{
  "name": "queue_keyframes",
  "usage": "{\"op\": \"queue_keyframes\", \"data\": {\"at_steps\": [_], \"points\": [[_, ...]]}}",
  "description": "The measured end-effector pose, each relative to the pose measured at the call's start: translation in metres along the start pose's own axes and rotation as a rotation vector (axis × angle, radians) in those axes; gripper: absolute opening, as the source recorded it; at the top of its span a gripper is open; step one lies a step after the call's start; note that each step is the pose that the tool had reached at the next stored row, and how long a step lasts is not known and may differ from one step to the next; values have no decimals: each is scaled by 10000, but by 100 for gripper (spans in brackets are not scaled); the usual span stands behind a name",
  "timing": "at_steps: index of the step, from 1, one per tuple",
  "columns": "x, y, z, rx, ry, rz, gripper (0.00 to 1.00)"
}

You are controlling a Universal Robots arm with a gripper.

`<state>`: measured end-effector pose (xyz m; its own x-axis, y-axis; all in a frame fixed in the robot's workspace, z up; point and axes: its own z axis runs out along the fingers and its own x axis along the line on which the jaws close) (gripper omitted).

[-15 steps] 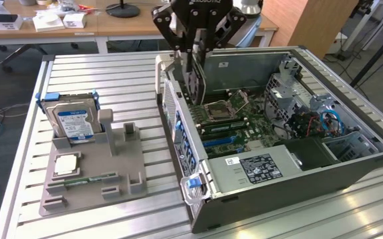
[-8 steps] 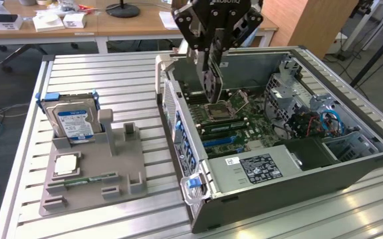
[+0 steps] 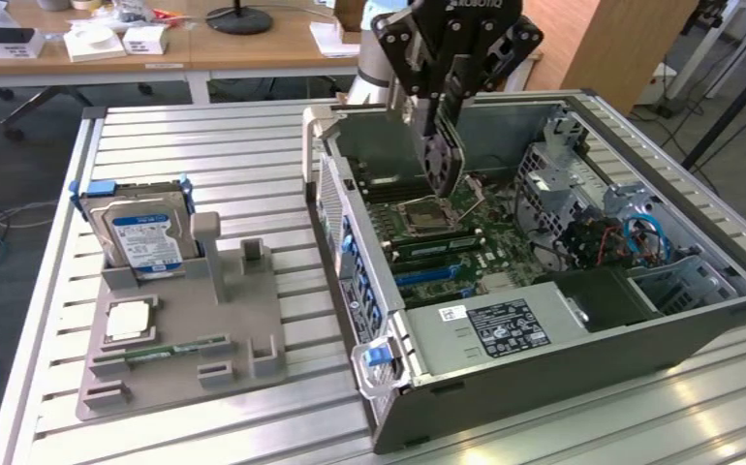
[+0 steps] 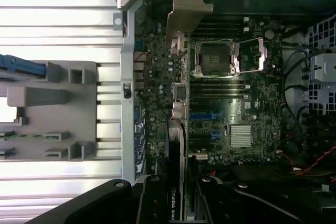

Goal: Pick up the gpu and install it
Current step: 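Pick up the gpu and move the gpu toward the slot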

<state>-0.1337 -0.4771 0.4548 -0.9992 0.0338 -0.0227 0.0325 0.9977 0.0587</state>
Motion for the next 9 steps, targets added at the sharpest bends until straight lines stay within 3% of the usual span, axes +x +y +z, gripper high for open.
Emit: {"op": "queue_keyframes", "data": {"at_steps": [9], "points": [[-268,9,6,-10,1,0,26]]}}
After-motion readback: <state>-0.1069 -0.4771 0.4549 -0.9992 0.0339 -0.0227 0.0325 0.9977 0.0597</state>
